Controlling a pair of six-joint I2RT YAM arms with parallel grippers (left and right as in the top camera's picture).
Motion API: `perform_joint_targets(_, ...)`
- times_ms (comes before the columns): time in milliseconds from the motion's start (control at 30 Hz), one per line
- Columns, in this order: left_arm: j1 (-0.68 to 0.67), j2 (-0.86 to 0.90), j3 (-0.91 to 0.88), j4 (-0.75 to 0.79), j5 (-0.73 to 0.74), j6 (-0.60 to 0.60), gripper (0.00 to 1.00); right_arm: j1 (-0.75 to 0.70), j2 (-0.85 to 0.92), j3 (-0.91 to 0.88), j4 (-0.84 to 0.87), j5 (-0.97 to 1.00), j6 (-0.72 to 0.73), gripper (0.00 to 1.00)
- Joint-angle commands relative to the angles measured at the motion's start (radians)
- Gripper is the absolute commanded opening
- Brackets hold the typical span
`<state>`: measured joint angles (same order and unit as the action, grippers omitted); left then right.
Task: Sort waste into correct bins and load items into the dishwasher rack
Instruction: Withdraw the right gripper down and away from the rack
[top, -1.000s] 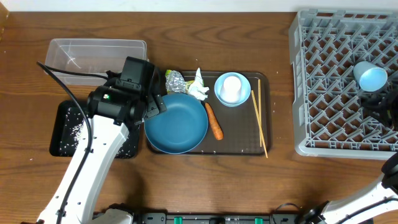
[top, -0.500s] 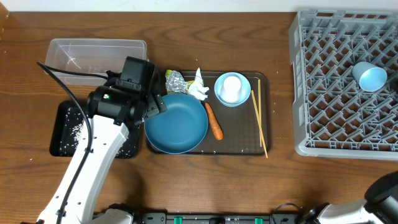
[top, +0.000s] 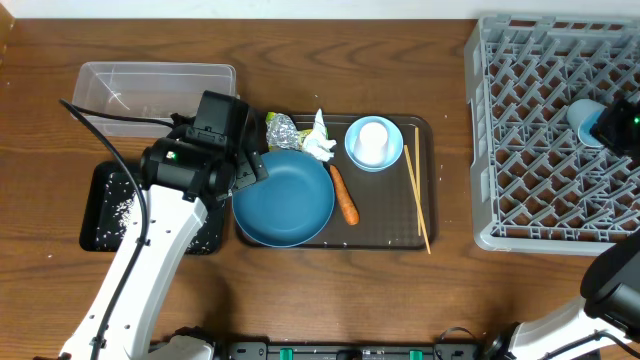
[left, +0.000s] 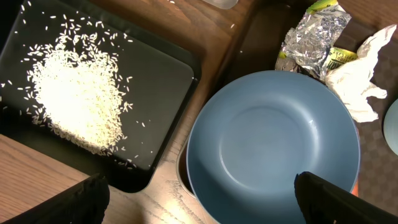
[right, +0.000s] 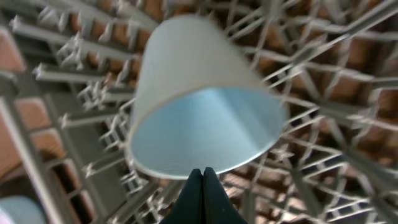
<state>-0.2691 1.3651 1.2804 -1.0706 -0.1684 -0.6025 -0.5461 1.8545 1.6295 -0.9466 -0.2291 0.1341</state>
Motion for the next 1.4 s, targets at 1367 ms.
perform_joint_targets(1367, 0.004, -0.002, 0.005, -0.002, -0.020, 0.003, 0.98, 0.011, -0.067, -0.164, 0.114, 0.016, 0.061, 0.01)
